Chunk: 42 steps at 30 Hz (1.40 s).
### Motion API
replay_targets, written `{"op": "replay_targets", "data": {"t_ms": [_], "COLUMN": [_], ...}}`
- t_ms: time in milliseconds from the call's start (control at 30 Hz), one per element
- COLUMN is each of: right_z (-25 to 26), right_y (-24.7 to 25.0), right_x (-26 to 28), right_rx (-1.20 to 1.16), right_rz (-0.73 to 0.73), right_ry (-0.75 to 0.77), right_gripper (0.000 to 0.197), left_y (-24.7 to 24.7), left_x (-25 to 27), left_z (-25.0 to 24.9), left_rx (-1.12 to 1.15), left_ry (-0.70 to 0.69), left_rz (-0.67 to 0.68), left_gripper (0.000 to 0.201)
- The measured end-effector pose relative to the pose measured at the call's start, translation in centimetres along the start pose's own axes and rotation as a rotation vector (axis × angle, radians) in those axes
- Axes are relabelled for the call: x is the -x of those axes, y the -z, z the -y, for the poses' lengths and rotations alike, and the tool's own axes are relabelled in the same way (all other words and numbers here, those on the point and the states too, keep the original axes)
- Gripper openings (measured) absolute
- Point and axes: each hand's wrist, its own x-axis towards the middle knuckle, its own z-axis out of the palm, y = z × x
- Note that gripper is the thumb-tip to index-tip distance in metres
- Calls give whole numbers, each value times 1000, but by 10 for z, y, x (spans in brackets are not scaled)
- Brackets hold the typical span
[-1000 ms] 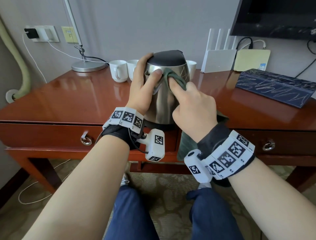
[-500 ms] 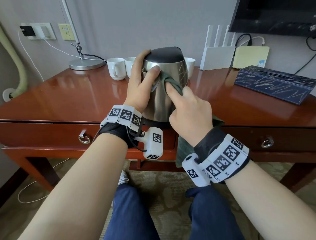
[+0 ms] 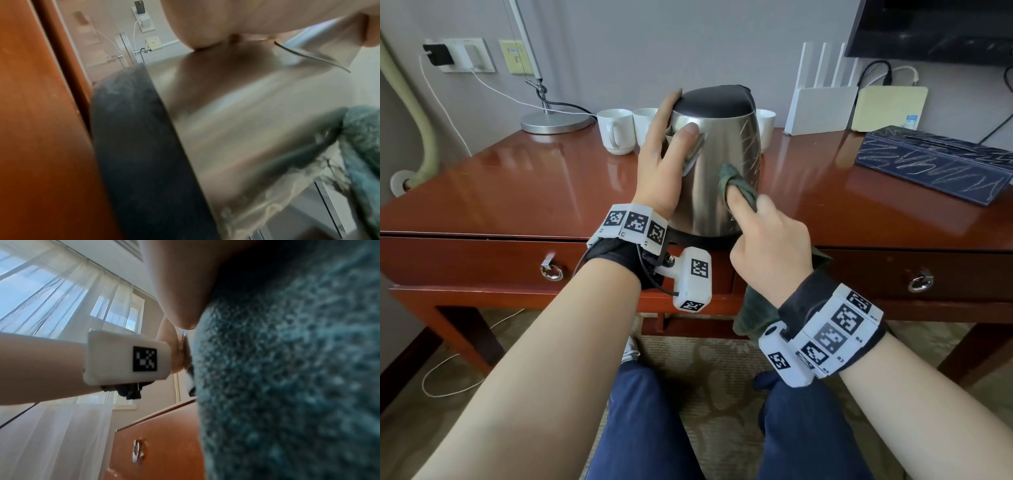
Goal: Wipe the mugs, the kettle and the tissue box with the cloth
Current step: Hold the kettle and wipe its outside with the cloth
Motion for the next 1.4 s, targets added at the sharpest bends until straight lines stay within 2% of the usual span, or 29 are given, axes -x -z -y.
{"op": "replay_targets", "data": {"t_ms": [300,367,467,533,700,933,1100,1233,1400], "right_z": [-9,-13,-19,-21,-22,-12,0,5,4], "right_y": [-16,-18,-22,-23,-13,12,20,4,-10], "right_x": [22,27,34,37,34,-13,-38,-25,1], "right_rx": [54,44,32,27,-11,32,84,89,145], "right_rz": [129,181,238,242,148,-10,23,23,186], "right_ry": [105,118,131,128,81,-36,-20,71,153], "right_gripper": [59,64,66,66,47,53,63,63,60], "left_y": [-1,1,3,3,1,0,1,4,5], "left_x": [-4,-1,4,5,6,5,4,2,-1], "left_z": [6,10,19,22,21,23,24,27,32], "left_rx": [36,31,34,36,88,138,172,188,156], "left_ry": [49,40,42,77,96,102,86,77,59], "left_rz": [-36,-27,-4,-21,-29,-23,4,38,45], "left_gripper": [47,58,86,93,83,69,69,70,71]}}
